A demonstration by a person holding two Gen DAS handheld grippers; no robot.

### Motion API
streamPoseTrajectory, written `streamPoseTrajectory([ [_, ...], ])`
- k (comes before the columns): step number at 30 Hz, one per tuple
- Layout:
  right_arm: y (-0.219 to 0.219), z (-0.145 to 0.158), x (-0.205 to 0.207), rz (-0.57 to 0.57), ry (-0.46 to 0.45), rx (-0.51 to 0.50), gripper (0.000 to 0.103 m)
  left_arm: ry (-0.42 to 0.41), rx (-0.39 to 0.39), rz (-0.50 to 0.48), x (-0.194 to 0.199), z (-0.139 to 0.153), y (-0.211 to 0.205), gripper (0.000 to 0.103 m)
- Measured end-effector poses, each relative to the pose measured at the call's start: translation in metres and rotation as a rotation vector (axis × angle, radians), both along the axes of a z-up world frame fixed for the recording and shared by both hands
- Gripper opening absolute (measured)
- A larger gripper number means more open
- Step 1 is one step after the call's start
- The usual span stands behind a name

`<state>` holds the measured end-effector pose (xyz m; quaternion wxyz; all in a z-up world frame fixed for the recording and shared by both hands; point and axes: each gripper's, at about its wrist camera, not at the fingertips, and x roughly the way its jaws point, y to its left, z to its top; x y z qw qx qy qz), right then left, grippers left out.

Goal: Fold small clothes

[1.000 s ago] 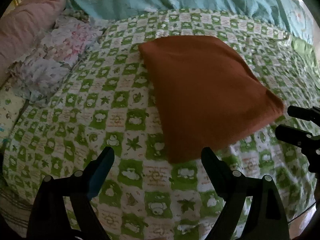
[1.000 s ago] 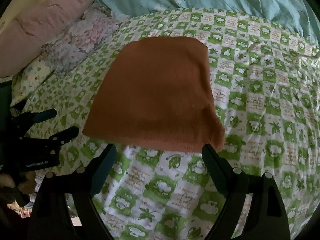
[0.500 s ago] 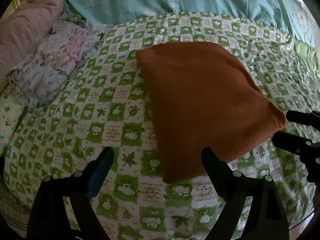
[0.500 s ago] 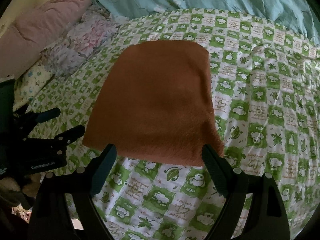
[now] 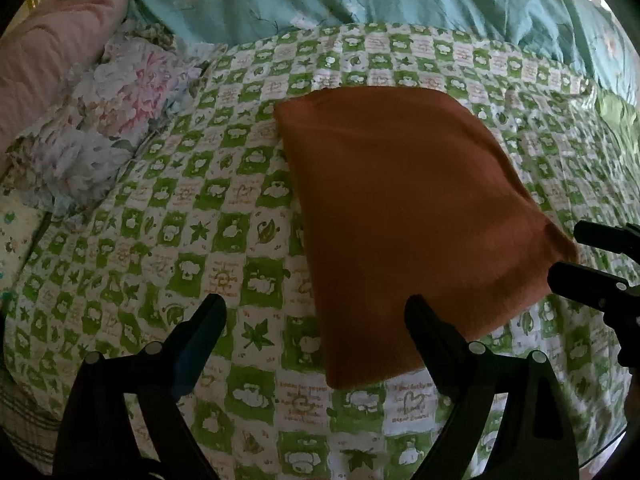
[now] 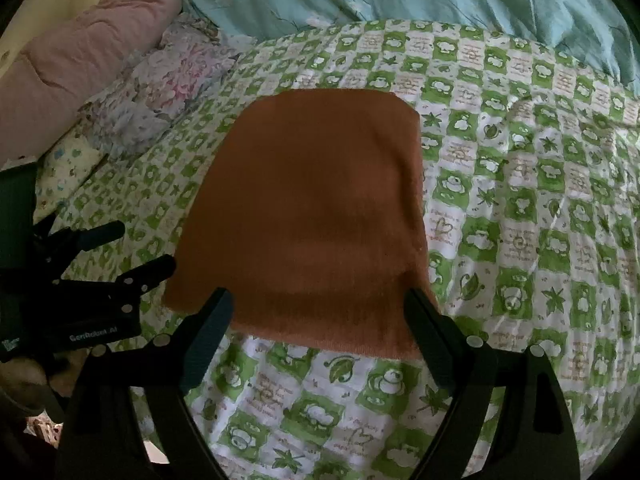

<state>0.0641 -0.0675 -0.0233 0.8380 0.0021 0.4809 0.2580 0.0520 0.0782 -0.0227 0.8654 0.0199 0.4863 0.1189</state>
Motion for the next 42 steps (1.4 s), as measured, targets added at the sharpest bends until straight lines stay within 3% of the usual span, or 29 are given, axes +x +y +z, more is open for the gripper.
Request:
streamPoseTrajectory([
  [42, 0.016, -0.005, 0.01, -0.009, 0.002, 0.013, 0.087, -0.036, -0.056, 0.019, 0.001, 0.005, 0.006, 0.092],
])
